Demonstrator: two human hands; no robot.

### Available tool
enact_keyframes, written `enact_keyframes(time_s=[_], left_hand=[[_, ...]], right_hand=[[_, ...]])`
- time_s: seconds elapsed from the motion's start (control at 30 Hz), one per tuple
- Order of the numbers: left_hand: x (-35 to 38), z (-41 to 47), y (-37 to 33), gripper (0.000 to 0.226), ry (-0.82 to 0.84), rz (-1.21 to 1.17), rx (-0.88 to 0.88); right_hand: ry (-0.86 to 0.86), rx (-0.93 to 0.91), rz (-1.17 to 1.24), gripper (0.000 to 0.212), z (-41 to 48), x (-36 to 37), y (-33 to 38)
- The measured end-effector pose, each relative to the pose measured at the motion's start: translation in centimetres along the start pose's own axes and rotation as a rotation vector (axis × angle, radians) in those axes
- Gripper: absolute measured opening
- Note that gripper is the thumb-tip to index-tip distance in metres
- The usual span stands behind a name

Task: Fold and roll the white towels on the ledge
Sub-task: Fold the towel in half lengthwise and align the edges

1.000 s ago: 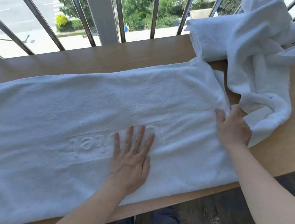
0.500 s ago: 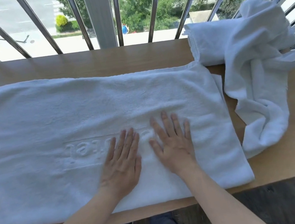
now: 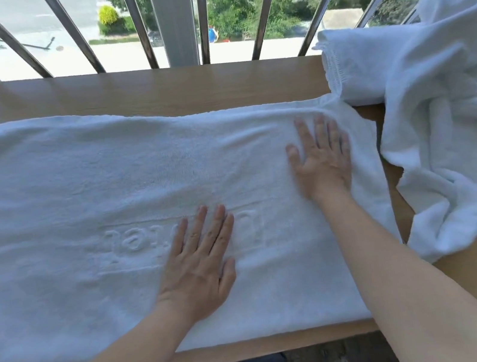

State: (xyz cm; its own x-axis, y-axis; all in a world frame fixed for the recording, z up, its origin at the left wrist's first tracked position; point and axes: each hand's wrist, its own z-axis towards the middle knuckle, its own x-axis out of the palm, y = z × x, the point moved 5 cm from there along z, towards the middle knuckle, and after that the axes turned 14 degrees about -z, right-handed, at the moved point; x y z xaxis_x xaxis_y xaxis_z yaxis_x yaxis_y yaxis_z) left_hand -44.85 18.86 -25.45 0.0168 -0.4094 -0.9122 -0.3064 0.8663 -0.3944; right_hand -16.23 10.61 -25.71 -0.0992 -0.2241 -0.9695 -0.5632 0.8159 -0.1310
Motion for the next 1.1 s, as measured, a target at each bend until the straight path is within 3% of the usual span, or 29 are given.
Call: enact_keyframes(time_s=[0.1,0.17,0.2,0.27,0.33,0.37,0.53,0.67,0.73,0.87,0.93,1.0,1.1], left_hand=[[-0.1,0.1,0.0,0.071,0.002,-0.019,-0.012],[-0.2,0.3,-0.1,0.073,0.017,-0.025,-0.033],[-0.2,0.3,-0.2,0.073,0.023,-0.025,-0.038],[-0.3,0.2,-0.2,0.074,0.032,-0.028,-0.043],[-0.3,0.2,-0.3,0.074,0.019,-0.032,-0.035],[-0.3,0.2,-0.2,0.074,0.009,-0.023,-0.029],[-0.1,0.2,0.1,0.074,-0.005,0.0,-0.011],[0.1,0.4,0.2,0.075,0.01,0.003,-0.007],[0.1,0.6,0.2,0.076,0.019,0.009,-0.011],[0.1,0.5,0.2,0.074,0.018,0.0,-0.019],[0.1,0.4,0.2,0.074,0.016,0.0,-0.016],[0.1,0.4,0.2,0.074,0.005,-0.002,-0.005],[0.1,0.3,0.2,0.074,-0.012,-0.009,0.007]], right_hand=[[0.07,0.213,0.07,0.064,0.3,0.0,-4.2],[0.087,0.294,0.108,0.066,-0.9,-0.4,-3.5],[0.05,0.257,0.105,0.068,-2.0,-0.8,-1.7],[-0.059,-0.019,0.085,0.067,-4.6,-1.4,4.0],[-0.071,-0.285,0.031,0.065,-6.2,-1.1,8.3],[-0.051,-0.314,0.023,0.064,-5.6,-0.9,8.6],[0.014,0.122,0.063,0.065,1.4,-0.6,-1.0],[0.037,0.293,0.15,0.066,0.3,-0.5,-2.8],[0.014,0.273,0.181,0.07,-3.3,-0.1,0.5],[-0.06,-0.037,0.121,0.065,-14.0,1.5,9.4],[-0.068,-0.092,0.087,0.063,-16.8,2.5,9.0],[-0.061,-0.029,0.054,0.063,-17.1,3.1,5.2],[-0.002,0.247,0.033,0.063,-16.3,3.6,-2.7]])
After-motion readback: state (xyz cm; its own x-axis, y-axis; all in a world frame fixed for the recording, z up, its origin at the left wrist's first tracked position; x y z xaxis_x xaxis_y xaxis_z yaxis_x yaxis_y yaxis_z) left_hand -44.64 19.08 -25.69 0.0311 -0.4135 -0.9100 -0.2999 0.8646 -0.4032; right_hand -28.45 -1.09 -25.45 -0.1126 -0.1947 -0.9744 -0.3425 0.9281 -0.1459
